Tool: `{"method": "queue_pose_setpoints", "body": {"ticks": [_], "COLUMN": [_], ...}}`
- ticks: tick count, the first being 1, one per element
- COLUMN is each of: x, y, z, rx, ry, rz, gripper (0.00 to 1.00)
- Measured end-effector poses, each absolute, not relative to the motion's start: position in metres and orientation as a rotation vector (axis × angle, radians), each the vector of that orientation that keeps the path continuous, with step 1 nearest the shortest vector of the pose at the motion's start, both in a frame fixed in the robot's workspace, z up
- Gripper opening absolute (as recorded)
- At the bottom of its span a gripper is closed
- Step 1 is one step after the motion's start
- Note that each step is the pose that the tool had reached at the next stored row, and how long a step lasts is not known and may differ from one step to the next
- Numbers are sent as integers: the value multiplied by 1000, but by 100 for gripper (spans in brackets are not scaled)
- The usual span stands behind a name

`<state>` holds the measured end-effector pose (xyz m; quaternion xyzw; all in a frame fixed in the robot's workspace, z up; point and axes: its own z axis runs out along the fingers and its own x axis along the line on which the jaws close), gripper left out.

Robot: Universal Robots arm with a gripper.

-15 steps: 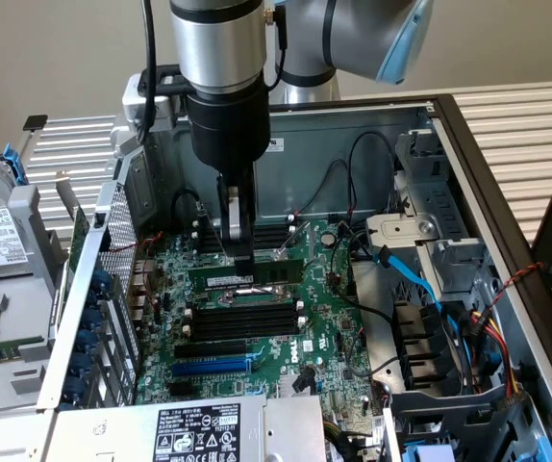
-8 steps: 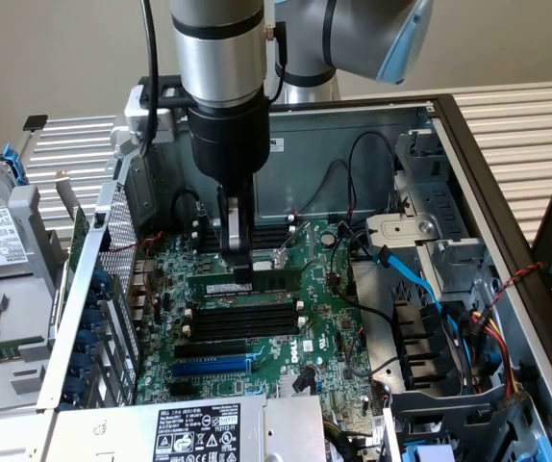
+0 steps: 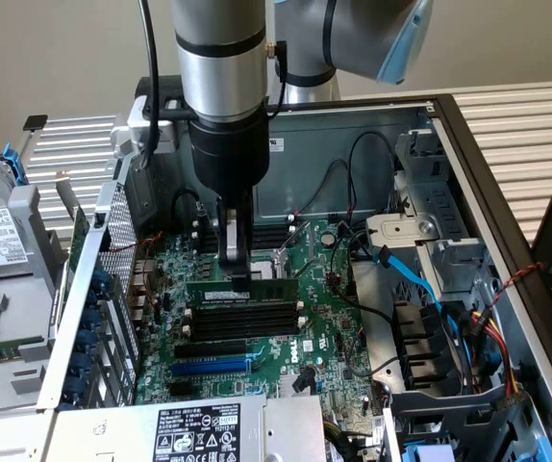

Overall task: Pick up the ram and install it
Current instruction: 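Insert the ram into the slot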

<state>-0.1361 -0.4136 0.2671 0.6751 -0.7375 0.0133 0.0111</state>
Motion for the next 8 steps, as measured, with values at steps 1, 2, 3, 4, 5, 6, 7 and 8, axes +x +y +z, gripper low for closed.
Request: {"method": "queue_pose_setpoints", "body": {"ticks": [1, 2, 3, 4, 5, 6, 7, 8], "x": [-136, -136, -136, -136, -136, -136, -136, -136], "y": [-414, -413, -413, -413, -413, -413, -413, -413], "z": [266, 264, 263, 261, 260, 258, 257, 255], "rx": [2103, 2099, 2096, 2094, 2091, 2089, 2087, 2086], "ry": [-2302, -2303, -2304, -2304, -2304, -2304, -2304, -2303], "rz": [40, 38, 35, 33, 31, 29, 26, 24], "gripper": [12, 12, 12, 12, 12, 12, 12, 12]}}
